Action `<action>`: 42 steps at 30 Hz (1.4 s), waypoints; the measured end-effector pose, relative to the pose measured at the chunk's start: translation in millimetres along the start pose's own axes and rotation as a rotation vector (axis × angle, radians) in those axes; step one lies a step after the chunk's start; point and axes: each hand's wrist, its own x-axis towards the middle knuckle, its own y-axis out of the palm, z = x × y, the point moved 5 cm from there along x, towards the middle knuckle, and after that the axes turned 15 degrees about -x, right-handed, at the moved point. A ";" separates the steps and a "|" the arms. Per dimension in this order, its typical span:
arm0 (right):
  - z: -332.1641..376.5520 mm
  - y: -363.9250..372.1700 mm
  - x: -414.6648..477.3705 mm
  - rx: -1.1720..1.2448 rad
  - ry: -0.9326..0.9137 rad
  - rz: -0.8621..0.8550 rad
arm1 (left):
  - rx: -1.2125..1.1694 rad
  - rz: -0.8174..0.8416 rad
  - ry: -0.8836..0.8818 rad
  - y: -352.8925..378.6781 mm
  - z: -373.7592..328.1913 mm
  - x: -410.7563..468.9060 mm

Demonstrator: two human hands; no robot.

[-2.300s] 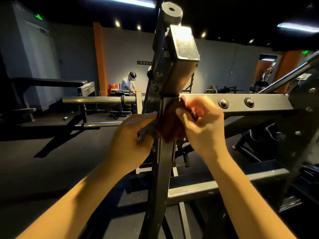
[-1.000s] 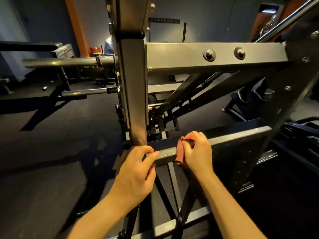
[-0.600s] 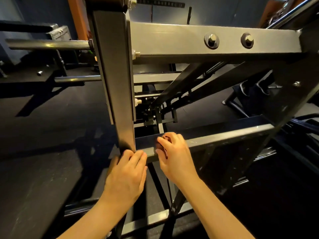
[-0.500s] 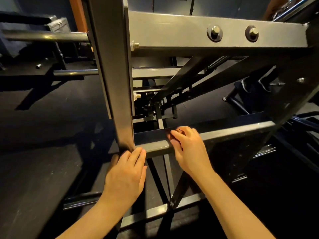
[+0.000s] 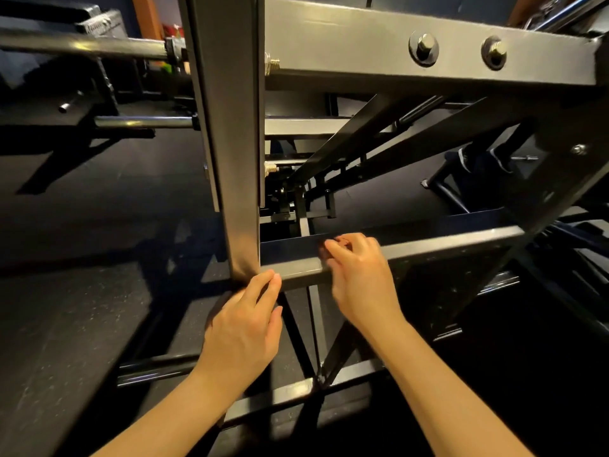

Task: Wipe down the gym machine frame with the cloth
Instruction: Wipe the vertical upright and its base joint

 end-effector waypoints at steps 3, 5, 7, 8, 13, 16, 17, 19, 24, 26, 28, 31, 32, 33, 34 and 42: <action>-74.4 -1.2 5.3 -0.129 0.228 -0.002 | -0.027 0.000 0.001 -1.3 0.5 0.9; -94.2 -3.2 3.8 -0.128 0.365 -0.012 | -0.036 0.004 0.008 -1.1 2.0 0.9; -68.3 -5.6 1.4 -0.062 0.406 -0.035 | -0.048 0.010 0.012 -2.3 2.6 1.0; -43.8 -6.9 -0.9 -0.019 0.362 -0.046 | -0.052 0.016 0.013 -2.3 2.5 0.9; 45.2 -4.6 -17.1 0.051 -0.069 0.003 | -0.062 0.023 0.000 -0.4 3.5 -1.1; -10.9 -10.3 -3.6 -0.101 0.023 0.012 | -0.068 0.036 0.017 -1.3 4.5 -2.4; -41.0 -11.2 1.8 -0.145 0.123 0.039 | -0.072 0.037 0.020 -2.0 4.5 -2.2; -87.0 -14.9 6.4 -0.160 0.322 0.085 | -0.072 0.035 0.020 -2.5 5.4 -2.3; -9.5 -14.1 -4.0 0.026 0.166 0.023 | -0.056 0.023 -0.001 -1.5 2.5 -1.1; 26.4 -9.3 -7.6 0.082 -0.023 0.047 | -0.042 0.012 -0.024 -1.8 -0.8 0.2; 22.6 -5.5 -3.2 0.088 -0.099 0.056 | -0.013 0.001 -0.051 -3.8 -4.6 1.0; -33.8 -3.4 2.1 0.015 -0.053 -0.003 | 0.026 -0.030 -0.110 -7.3 -13.0 1.4; -60.9 -3.3 4.5 -0.033 -0.010 -0.021 | 0.041 -0.045 -0.127 -6.9 -16.7 2.1; -90.8 -3.4 7.3 -0.087 0.040 -0.032 | 0.057 -0.056 -0.148 -5.6 -21.0 2.4; -120.2 -2.6 9.2 -0.141 0.101 -0.035 | 0.071 -0.061 -0.164 -5.1 -23.9 2.3; -101.3 -5.6 6.4 -0.027 0.056 -0.053 | 0.133 -0.180 -0.074 37.2 -69.0 46.6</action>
